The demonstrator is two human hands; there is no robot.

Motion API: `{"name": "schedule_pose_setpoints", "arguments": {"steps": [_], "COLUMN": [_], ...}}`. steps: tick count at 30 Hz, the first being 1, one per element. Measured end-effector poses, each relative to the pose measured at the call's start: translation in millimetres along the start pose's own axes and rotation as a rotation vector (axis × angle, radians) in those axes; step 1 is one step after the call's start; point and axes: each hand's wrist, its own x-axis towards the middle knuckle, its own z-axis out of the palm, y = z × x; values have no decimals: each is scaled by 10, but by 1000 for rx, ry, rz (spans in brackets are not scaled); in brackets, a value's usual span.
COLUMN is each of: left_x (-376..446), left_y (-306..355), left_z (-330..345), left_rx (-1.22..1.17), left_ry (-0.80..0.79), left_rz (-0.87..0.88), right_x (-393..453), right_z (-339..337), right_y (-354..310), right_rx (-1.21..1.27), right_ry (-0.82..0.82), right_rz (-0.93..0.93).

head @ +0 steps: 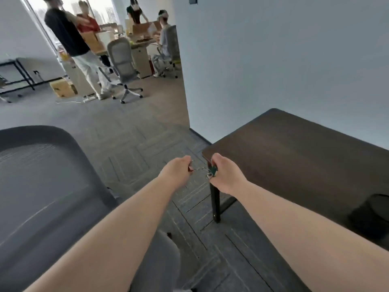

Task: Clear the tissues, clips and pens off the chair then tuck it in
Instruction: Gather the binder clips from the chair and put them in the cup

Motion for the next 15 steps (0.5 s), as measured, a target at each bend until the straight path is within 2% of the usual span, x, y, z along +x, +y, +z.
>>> {"name": "schedule_pose_setpoints", "arguments": {"steps": [4,15], "left_x": [198,656], "left_y": [866,3007], "left_z": [154,884], "left_rx": [-13,-13], "left_ry": [-13,-201], "left_rz": [135,551], "right_x": [-216,-958], "right_z": [-585,-1832], "right_y": [628,2155], "right_rx": [-15,-128], "right_ry": [98,324], "right_rz": [104,510]}}
